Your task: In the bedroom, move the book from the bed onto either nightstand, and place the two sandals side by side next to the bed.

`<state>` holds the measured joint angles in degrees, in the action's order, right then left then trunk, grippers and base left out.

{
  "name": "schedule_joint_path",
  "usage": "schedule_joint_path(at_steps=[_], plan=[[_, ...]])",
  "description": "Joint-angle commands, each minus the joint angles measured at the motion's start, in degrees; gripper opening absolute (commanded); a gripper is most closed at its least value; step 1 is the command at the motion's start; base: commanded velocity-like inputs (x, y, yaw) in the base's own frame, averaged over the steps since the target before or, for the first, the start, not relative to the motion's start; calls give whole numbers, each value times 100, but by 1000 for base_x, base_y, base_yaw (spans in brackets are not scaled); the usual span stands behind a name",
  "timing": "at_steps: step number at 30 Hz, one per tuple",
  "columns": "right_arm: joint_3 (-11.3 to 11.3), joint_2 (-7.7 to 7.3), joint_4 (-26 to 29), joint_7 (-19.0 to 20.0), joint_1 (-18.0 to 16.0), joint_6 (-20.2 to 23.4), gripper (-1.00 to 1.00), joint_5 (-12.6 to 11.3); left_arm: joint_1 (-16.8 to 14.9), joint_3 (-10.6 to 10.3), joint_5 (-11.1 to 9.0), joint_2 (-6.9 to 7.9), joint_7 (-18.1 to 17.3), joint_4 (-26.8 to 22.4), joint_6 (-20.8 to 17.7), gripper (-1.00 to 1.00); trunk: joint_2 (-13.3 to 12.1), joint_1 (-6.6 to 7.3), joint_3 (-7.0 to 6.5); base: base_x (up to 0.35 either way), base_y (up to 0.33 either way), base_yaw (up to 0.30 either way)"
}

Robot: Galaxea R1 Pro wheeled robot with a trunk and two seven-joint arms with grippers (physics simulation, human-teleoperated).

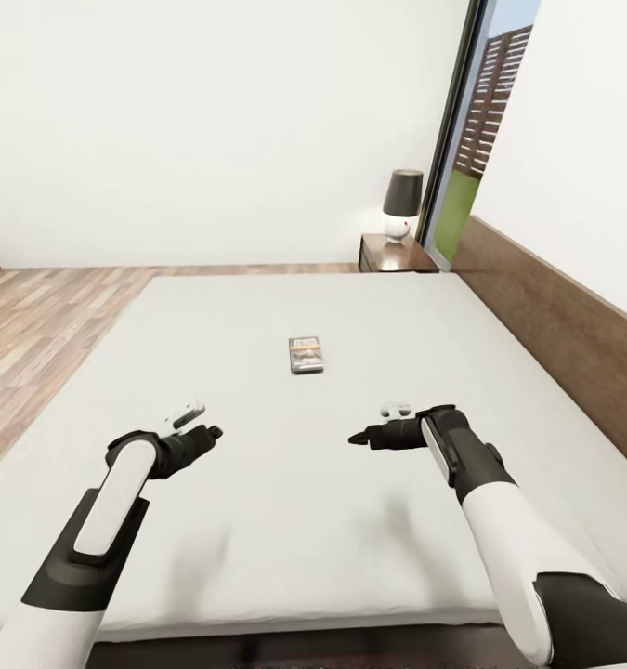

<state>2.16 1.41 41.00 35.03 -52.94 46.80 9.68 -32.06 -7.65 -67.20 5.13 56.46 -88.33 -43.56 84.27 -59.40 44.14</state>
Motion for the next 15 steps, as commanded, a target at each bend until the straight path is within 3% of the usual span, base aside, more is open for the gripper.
schedule_joint_path(at_steps=[1, 15], plan=[[23, 6, -1, 45, -6, 9, 100, 61, -5, -7, -48, 5, 42, 38, -6, 100, 3, 0, 14, 0, 0, 0], [23, -13, -6, 12, -13, -30, 100, 27, -2, 8, -22, -36, -39, 197, 37, 100, 3, 0, 138, 0, 0, 0]])
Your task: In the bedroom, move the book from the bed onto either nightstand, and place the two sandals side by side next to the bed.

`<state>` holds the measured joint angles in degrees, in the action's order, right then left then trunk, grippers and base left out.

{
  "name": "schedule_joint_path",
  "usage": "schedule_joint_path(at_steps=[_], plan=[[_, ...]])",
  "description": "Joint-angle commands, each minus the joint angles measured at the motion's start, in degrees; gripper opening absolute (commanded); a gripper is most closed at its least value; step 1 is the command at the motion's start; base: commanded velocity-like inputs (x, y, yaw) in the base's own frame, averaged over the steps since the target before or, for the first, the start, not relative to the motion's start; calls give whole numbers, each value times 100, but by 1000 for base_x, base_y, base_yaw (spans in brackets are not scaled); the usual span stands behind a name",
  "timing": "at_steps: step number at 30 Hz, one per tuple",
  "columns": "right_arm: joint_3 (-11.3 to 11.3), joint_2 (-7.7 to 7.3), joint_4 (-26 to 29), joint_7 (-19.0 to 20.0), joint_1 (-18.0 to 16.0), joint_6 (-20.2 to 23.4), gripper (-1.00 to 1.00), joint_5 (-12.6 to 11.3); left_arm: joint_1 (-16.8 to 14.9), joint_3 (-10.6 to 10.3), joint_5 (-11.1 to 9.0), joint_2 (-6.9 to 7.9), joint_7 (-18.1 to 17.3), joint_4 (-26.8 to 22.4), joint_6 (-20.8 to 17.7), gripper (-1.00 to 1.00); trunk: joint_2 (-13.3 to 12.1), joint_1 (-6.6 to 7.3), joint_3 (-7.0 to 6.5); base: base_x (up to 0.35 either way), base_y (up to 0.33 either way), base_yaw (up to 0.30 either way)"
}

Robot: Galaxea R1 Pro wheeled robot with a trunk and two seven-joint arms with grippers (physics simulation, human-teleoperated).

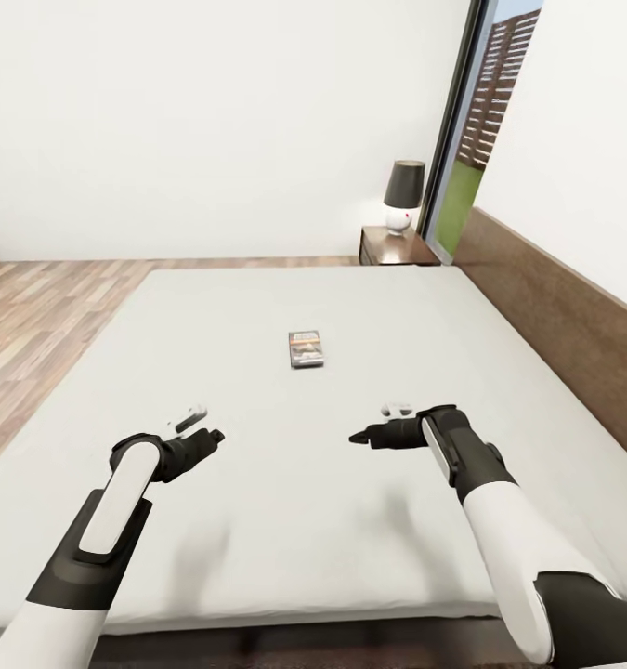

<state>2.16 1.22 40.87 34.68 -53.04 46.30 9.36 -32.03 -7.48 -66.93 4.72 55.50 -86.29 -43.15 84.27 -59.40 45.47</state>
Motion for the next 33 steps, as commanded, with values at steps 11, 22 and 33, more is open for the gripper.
schedule_joint_path(at_steps=[11, 22, 33], plan=[[20, -91, 1446, 448, 263, 316, 100, 92, -7, -5, -48, 5, 80, -25, -4, 100, 324, -175, 246, 0, 0, 0], [-29, -97, 2189, 568, 549, 989, 100, 126, -7, -8, -65, 9, 84, -77, -9, 100, 324, -175, 344, 0, 0, 0], [-38, -104, 2214, 572, 566, 1370, 100, 139, -10, -13, -66, -12, 84, -88, -19, 100, 284, -153, 424, 0, 0, 0]])
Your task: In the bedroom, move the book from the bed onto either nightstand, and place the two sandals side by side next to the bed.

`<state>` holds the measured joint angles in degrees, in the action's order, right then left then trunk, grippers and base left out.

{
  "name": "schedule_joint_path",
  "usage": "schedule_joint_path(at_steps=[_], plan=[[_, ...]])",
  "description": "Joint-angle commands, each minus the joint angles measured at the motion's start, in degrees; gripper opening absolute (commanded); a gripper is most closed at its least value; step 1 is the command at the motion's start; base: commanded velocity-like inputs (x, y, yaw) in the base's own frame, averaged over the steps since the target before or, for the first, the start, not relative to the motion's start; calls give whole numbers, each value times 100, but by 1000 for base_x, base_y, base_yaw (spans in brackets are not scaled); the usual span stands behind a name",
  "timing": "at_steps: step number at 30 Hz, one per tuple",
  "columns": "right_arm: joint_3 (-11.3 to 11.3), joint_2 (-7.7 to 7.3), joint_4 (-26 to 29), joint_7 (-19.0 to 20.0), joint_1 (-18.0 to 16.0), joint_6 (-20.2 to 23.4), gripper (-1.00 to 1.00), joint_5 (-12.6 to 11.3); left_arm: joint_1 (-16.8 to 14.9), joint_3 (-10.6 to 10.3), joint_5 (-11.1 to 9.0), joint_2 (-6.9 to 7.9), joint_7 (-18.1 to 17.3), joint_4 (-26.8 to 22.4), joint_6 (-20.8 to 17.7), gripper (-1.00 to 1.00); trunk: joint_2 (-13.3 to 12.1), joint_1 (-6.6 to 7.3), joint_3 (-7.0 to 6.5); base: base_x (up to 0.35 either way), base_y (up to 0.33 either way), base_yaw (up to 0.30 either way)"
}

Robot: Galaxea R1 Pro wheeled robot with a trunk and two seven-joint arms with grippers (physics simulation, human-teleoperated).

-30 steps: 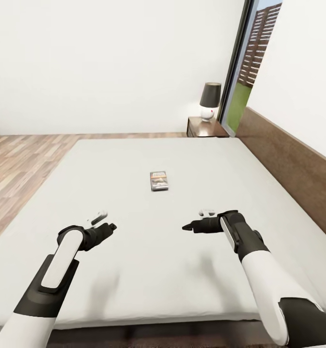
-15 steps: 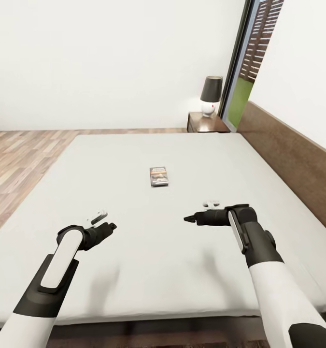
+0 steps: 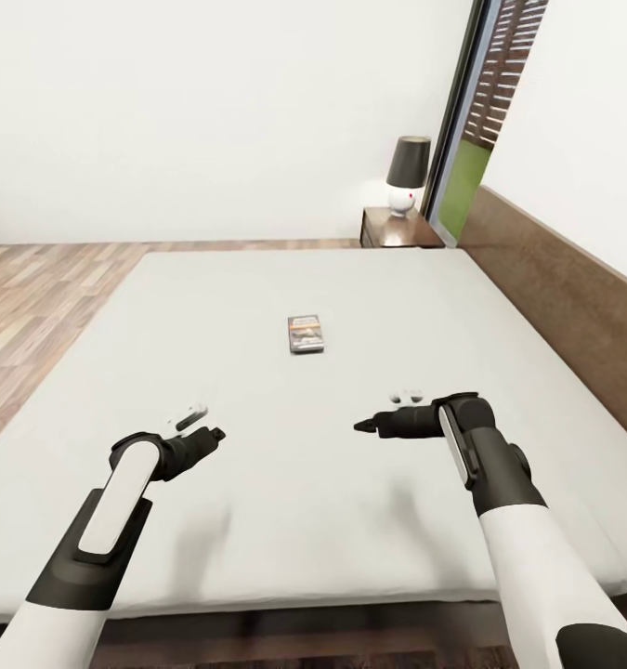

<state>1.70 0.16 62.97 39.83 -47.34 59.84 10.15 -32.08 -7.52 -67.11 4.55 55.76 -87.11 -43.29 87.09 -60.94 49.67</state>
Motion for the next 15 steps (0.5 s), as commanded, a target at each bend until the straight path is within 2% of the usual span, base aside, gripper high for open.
schedule_joint_path(at_steps=[1, 12, 15], plan=[[7, 2, 4, 56, -4, 16, 100, 61, -6, -10, -48, 1, 58, -6, -8, 100, -39, 23, -5, 0, 0, 0], [5, 8, 5, 52, -4, 16, 100, 66, -17, 6, -42, 11, 58, 1, -21, 100, -480, 264, -105, 0, 0, 0], [6, 23, -50, 31, -13, 16, 100, 64, -13, 153, -57, 13, 58, -8, -30, 100, -480, 264, -78, 0, 0, 0]])
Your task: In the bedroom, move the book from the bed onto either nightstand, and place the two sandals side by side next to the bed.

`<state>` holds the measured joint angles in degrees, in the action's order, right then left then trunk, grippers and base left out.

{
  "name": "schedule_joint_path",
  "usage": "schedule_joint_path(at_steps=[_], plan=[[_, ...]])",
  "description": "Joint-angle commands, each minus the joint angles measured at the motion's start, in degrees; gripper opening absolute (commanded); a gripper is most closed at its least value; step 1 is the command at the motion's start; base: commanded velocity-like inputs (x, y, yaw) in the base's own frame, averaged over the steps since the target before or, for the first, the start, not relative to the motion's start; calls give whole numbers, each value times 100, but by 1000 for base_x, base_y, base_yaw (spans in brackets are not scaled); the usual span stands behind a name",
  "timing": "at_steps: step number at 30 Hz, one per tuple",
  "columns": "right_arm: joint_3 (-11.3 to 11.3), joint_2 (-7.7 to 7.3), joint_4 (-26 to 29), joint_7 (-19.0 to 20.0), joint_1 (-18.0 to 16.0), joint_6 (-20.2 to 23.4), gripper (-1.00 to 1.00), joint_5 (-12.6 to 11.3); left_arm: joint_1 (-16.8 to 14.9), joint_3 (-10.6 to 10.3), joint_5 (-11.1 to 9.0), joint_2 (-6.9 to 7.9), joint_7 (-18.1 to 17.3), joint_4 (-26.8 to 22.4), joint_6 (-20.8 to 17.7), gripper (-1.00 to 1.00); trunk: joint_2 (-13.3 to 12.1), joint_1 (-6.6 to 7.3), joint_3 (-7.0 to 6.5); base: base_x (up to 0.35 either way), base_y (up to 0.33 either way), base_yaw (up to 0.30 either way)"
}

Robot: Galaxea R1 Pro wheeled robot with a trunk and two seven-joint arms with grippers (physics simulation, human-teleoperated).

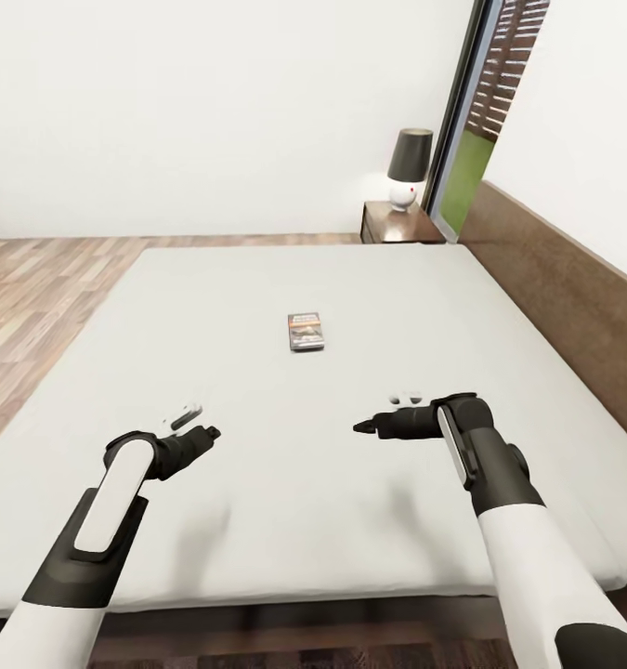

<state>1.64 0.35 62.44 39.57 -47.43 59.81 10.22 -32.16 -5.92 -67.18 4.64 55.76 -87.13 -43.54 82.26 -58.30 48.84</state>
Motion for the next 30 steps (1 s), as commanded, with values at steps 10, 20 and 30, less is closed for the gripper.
schedule_joint_path(at_steps=[10, 20, 30], plan=[[25, 35, -793, -110, -64, 19, 100, 94, -2, 64, -57, 25, 58, -8, -21, 100, 3, 0, 93, 0, 0, 0], [20, -3, -523, -151, -24, 19, 100, 78, 45, 67, -59, 56, 56, -62, -28, 100, 3, 0, 182, 0, 0, 0], [33, -1, -442, -174, -37, 19, 100, 86, 115, 73, -51, 63, 50, -83, -25, 100, 3, 0, 271, 0, 0, 0]])
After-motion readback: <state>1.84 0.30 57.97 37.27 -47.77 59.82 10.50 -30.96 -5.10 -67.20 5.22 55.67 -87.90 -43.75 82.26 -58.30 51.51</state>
